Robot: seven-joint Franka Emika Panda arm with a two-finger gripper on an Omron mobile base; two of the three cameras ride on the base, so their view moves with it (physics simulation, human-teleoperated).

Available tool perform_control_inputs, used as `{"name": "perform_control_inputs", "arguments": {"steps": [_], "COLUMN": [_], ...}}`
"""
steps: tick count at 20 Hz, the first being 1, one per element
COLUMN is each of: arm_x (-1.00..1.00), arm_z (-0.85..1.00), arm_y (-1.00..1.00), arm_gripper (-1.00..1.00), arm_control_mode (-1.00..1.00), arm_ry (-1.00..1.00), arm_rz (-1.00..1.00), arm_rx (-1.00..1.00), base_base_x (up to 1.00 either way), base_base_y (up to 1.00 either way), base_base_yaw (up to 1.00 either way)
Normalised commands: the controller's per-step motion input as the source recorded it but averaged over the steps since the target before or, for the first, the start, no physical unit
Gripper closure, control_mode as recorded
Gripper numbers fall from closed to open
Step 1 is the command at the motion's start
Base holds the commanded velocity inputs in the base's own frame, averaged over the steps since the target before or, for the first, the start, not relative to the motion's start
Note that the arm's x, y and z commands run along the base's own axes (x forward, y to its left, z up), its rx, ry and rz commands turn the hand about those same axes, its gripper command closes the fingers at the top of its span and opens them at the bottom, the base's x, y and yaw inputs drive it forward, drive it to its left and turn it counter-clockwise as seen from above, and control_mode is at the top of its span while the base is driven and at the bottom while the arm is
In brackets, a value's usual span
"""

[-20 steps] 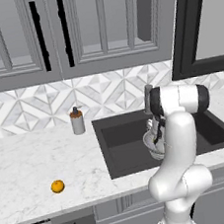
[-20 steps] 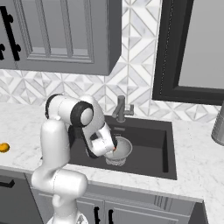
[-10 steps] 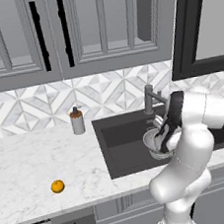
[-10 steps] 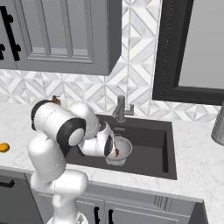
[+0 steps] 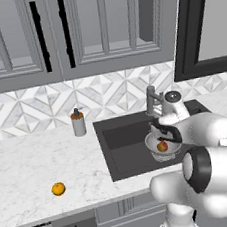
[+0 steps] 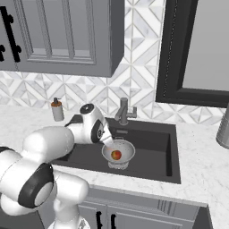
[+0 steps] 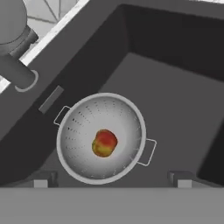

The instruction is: Put the colander in the sink, put the tangerine, apple in the colander, and turn on the sink faucet and pour water over the colander.

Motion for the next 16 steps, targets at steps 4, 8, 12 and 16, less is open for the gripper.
{"name": "perform_control_inputs", "arguments": {"steps": [4,8,12,16], "arm_x": [-0.24,-0.69,-0.77,-0.74], "arm_z": [0.21,0.75,0.97,0.78], "arm_y": [1.00,0.94,0.86,0.88], "arm_gripper": [-1.00,-1.00,-1.00,-1.00], "arm_control_mode": [-1.00,-1.00,-1.00,-1.00], "arm_ry": [0.21,0.09,0.18,0.22], "arm_rz": [0.00,0.08,0.15,0.18], "arm_rx": [-0.26,-0.07,-0.03,-0.01], "base_base_x": [0.00,0.00,0.00,0.00], "base_base_y": [0.00,0.00,0.00,0.00], "base_base_yaw": [0.00,0.00,0.00,0.00]}}
